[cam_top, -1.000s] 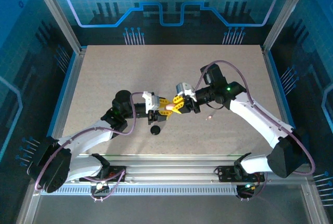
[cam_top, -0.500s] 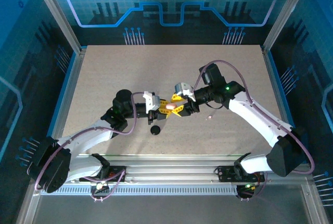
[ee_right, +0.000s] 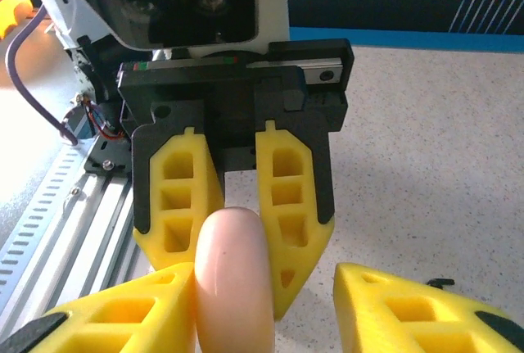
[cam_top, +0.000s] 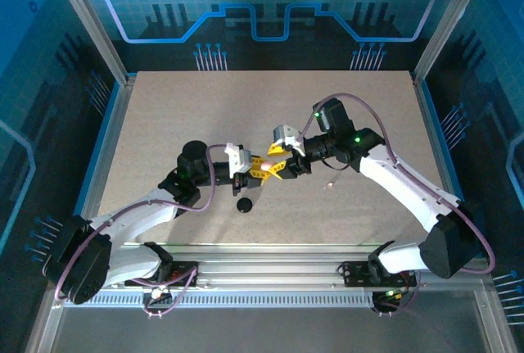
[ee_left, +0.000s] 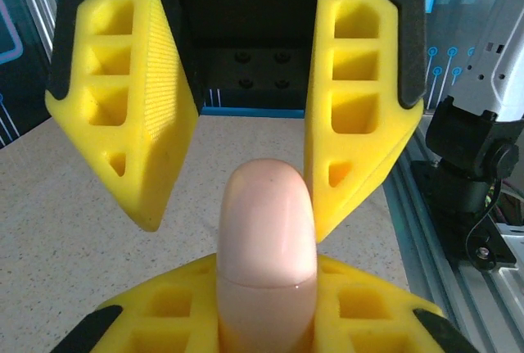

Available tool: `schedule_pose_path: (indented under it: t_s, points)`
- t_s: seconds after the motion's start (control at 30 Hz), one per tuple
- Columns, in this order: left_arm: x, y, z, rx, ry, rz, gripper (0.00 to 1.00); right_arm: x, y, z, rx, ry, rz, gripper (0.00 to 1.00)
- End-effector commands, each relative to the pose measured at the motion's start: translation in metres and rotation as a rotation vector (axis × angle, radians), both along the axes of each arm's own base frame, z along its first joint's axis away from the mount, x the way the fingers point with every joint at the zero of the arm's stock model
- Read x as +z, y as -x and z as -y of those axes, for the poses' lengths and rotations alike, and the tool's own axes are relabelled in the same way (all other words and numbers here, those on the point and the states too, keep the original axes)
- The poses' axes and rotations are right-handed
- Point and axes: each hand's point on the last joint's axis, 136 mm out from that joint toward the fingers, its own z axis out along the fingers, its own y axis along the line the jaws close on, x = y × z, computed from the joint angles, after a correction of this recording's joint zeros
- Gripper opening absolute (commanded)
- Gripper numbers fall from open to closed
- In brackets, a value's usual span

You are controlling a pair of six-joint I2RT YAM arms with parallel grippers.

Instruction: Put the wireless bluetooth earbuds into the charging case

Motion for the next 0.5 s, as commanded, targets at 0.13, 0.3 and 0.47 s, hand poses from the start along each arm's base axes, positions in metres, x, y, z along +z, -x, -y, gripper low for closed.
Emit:
schedule_pose_path:
  t_s: [0.13, 0.3, 0.47]
  points:
    - [0.018, 0.007, 0.003, -0.041, 0.027, 0.052, 0.15, 0.015, -0.040, 0.018, -0.218, -0.036, 0.063, 0.48]
    - [0.018, 0.008, 0.002, -0.038, 0.029, 0.054, 0.14, 0.016, -0.049, 0.024, -0.268, -0.046, 0.055, 0.49]
    - [0.018, 0.006, 0.002, -0.029, 0.031, 0.056, 0.14, 0.014, -0.054, 0.027, -0.303, -0.039, 0.041, 0.49]
